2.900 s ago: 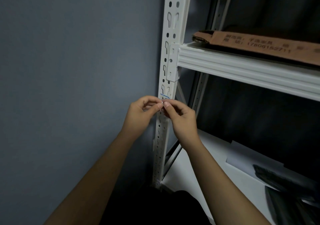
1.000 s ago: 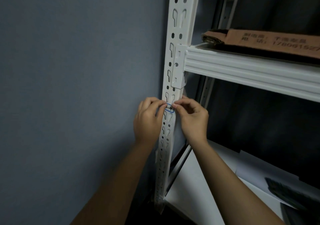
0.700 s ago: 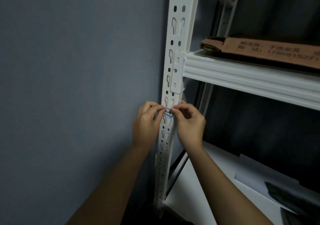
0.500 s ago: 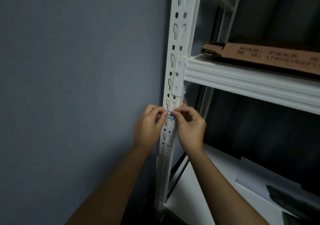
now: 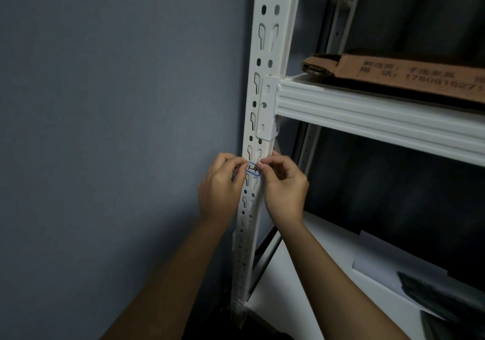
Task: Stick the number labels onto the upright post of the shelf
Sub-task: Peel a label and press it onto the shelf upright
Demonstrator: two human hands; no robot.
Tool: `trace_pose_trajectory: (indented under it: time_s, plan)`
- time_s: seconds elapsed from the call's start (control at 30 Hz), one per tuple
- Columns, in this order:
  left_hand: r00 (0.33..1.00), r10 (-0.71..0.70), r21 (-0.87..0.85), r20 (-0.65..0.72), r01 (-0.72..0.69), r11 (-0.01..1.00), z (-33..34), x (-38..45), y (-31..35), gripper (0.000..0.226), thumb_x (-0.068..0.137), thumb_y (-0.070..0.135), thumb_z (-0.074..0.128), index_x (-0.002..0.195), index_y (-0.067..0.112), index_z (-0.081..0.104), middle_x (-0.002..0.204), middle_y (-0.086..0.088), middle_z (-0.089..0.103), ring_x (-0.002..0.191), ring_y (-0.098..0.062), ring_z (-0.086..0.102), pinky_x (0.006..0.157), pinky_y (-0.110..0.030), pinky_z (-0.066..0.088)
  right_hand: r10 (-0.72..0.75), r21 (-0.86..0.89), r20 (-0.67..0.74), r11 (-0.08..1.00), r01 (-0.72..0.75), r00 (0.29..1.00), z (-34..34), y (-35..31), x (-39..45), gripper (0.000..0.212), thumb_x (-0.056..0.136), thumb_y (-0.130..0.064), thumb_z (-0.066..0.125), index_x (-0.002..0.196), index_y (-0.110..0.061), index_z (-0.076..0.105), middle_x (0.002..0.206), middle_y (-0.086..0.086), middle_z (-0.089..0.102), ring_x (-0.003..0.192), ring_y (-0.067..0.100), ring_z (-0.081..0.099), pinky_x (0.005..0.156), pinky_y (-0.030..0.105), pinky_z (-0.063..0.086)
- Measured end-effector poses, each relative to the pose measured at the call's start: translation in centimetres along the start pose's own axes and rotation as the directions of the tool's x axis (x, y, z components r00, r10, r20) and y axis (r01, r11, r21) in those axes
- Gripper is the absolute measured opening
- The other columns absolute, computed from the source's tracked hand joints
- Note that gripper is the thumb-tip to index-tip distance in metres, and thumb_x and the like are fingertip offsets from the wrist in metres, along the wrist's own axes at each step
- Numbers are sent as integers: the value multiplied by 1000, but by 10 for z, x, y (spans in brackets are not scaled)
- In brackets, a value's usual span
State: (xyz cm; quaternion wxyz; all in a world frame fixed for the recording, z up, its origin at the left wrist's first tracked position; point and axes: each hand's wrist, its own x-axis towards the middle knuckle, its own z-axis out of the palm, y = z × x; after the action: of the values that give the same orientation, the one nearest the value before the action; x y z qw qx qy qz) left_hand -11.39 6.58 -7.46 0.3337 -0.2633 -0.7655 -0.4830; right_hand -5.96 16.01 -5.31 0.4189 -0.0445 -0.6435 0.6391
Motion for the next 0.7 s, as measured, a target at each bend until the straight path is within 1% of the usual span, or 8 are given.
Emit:
trace_pose_trajectory:
  time_s: [0.1, 0.17, 0.23, 0.3, 0.37, 0.47, 0.6, 0.7]
  plan:
    - [997, -64, -51, 43, 66, 997, -1, 3, 4, 6, 90, 17, 62, 90, 13, 66, 92, 6, 56, 70, -7, 55, 59, -32, 50, -4, -9, -25, 1000, 4, 1000, 3, 3, -2, 33, 84, 5, 66, 70, -25, 65, 78, -18, 68, 86, -4, 65, 75, 11, 48]
    - [989, -105, -54, 109, 111, 992, -4, 7, 6, 5, 90, 18, 60, 89, 15, 63, 90, 9, 51, 68, -7, 53, 62, -33, 49, -27, -41, -36, 999, 26, 999, 4, 2, -2, 33, 84, 5, 65, 70, -25, 63, 75, -22, 67, 80, -9, 63, 73, 8, 45]
    - [979, -127, -33, 162, 134, 990, -6, 10, 6, 5, 91, 21, 58, 88, 18, 61, 89, 11, 49, 68, -6, 52, 64, -32, 48, -34, -67, -31, 997, 32, 999, 3, 1, -2, 31, 84, 4, 65, 72, -24, 64, 75, -21, 66, 78, -13, 61, 70, 5, 44]
    - [978, -146, -14, 150, 150, 989, -7, 9, 5, 5, 90, 24, 59, 86, 21, 59, 88, 13, 49, 68, -3, 52, 65, -31, 47, -23, -85, -11, 996, 22, 1000, 1, 0, -2, 27, 85, 4, 65, 74, -21, 65, 80, -16, 66, 79, -15, 60, 70, 5, 44]
    - [984, -159, -39, 75, 162, 986, -7, 6, 3, 6, 89, 23, 62, 84, 22, 60, 87, 13, 50, 68, -3, 52, 65, -33, 49, -29, -101, 3, 994, 29, 1000, 0, -1, -1, 25, 84, 4, 66, 74, -19, 66, 80, -14, 66, 78, -14, 61, 71, 6, 45]
    - [994, -113, -51, 8, 113, 992, -7, 4, 4, 2, 88, 18, 63, 90, 18, 64, 91, 13, 53, 72, -5, 54, 62, -33, 51, -28, -88, -1, 996, 27, 1000, 0, -2, 0, 26, 83, 4, 67, 73, -20, 66, 77, -15, 67, 78, -11, 63, 72, 8, 47]
    - [998, -45, 5, 43, 45, 999, -6, 4, 8, 7, 88, 17, 63, 94, 16, 66, 98, 6, 59, 74, -2, 54, 61, -31, 50, -28, -78, -2, 997, 27, 1000, 0, -1, 0, 29, 83, 5, 67, 72, -22, 65, 78, -14, 67, 77, -6, 64, 72, 10, 48]
    - [998, 25, 79, 60, -29, 996, -5, 5, 7, 6, 87, 17, 62, 92, 14, 64, 96, 1, 60, 76, -15, 60, 58, -35, 50, -29, -67, -1, 997, 29, 1000, 0, -2, -1, 30, 84, 6, 66, 72, -22, 64, 79, -13, 66, 79, -10, 63, 71, 8, 47]
